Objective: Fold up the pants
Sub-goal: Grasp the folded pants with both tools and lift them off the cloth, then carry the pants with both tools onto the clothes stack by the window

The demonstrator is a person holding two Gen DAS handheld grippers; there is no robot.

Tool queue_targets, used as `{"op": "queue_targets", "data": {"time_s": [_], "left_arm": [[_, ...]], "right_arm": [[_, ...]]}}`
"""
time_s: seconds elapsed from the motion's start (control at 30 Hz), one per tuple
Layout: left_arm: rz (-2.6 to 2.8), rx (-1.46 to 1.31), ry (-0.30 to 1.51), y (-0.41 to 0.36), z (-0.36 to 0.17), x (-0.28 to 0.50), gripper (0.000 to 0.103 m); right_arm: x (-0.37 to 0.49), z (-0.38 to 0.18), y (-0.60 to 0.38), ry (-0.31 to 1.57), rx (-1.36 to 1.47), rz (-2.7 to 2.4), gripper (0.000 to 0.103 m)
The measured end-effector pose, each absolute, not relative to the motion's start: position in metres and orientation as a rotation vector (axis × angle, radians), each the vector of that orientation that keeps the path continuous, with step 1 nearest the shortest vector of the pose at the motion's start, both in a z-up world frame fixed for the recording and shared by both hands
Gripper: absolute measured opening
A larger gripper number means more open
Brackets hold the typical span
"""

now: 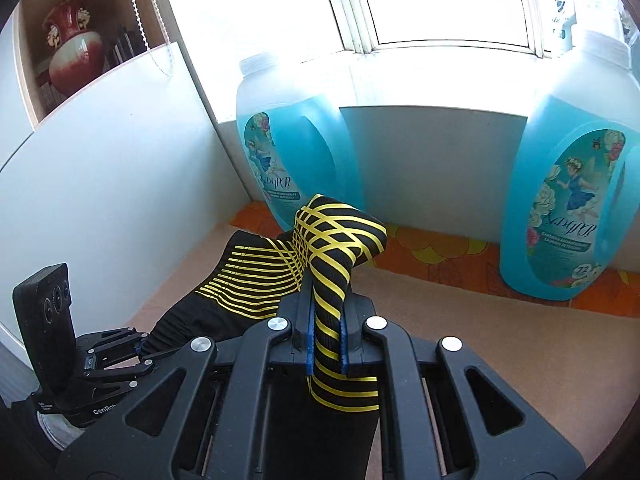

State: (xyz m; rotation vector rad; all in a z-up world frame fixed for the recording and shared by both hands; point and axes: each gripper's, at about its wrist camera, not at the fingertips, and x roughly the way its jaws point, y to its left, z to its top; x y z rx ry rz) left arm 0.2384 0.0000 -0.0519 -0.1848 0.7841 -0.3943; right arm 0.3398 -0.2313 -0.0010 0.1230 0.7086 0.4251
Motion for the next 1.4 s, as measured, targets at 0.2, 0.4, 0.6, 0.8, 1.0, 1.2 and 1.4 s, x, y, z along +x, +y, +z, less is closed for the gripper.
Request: {"op": "queue_targets", "data": {"time_s": [0.2, 0.4, 0.6, 0.8, 1.0, 1.2, 1.4], "left_arm": [[-0.48, -0.183, 0.75, -0.048, -0.037, 0.231, 0.022], [-0.58, -0.22, 0.731, -0.097, -0.028, 0.219, 0.022], [-0.669, -0.239, 0.719, -0.162, -0.021, 0.22, 0.022], [-0.752, -0.225, 0.687, -0.238, -0.011, 0.237, 0.022], [-0.859, -0.199, 0.654, -0.324, 0.001, 0.26, 0.021], [-0.969, -0.156, 0.608, -0.404, 0.014, 0.273, 0.021], [-1.036, -0.149, 0.636, -0.468, 0.006, 0.292, 0.021]], "right_arm": [[0.302, 0.031, -0.269, 0.671, 0.087, 0.354, 0.009], [0.272, 0.063, -0.307, 0.645, 0.004, 0.296, 0.009], [0.258, 0.089, -0.368, 0.637, -0.032, 0.239, 0.009], [0.261, 0.11, -0.439, 0.641, -0.068, 0.171, 0.009], [0.267, 0.13, -0.513, 0.633, -0.089, 0.093, 0.009], [0.272, 0.144, -0.588, 0.617, -0.102, 0.009, 0.009], [0.292, 0.128, -0.67, 0.65, -0.079, -0.086, 0.009]]}}
